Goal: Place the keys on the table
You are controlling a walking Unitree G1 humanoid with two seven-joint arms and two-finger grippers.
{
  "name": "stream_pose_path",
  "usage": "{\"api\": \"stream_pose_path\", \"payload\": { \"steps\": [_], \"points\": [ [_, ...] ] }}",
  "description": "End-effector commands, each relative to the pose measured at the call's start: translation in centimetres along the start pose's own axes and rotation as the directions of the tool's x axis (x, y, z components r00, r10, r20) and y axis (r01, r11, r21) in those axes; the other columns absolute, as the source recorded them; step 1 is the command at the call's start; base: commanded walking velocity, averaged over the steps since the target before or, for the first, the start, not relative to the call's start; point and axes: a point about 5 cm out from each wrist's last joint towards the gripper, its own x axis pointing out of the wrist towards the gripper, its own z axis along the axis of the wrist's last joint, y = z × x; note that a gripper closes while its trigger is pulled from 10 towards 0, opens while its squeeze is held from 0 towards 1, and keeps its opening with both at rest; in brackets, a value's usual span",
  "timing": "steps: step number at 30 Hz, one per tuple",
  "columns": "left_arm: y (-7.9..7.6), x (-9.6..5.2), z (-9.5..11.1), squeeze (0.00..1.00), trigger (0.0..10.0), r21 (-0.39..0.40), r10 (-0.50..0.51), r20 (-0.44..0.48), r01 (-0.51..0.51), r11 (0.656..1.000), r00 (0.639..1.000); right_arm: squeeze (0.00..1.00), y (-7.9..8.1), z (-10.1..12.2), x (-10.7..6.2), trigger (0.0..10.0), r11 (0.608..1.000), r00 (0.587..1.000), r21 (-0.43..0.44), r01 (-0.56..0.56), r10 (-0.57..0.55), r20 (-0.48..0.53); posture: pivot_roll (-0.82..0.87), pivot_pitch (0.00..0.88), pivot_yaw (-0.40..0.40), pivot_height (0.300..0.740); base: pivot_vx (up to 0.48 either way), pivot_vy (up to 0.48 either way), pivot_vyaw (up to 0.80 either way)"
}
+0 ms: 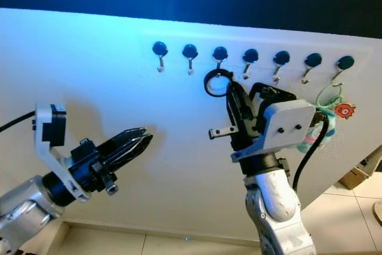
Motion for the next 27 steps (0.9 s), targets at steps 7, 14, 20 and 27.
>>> {"api": "stream_pose_path", "payload": {
  "steps": [7,14,20,27],
  "points": [
    [-0.4,-0.1,-0.2,0.00,10.0,-0.001,-0.016,-0.031,0.016,1.000,0.999,0.00,-0.3,-0.6,-0.2,10.0,1.000,0.999,-0.011,0.015,-0.015,-0.042,0.06,0.186,0.002,0.740,0.000,0.000,0.00],
    [-0.4,-0.1,-0.4,0.00,10.0,-0.006,-0.015,-0.038,0.014,1.000,0.999,0.00,0.4,0.2,-1.0,10.0,0.997,0.998,0.035,-0.068,0.068,-0.015,0.05,0.190,0.007,0.740,0.000,0.000,0.00],
    [-0.3,-0.1,-0.5,0.00,10.0,-0.010,-0.017,-0.044,0.017,1.000,0.999,0.00,0.8,0.7,-1.2,10.0,0.994,0.996,0.055,-0.090,0.090,0.003,0.05,0.191,0.013,0.740,0.000,0.000,0.00],
    [-0.1,-0.1,-0.4,0.00,10.0,-0.007,-0.020,-0.054,0.019,1.000,0.998,0.00,1.2,1.2,-1.3,10.0,0.990,0.993,0.077,-0.118,0.117,0.016,0.05,0.190,0.028,0.740,0.000,0.000,0.00]
  ]
}}
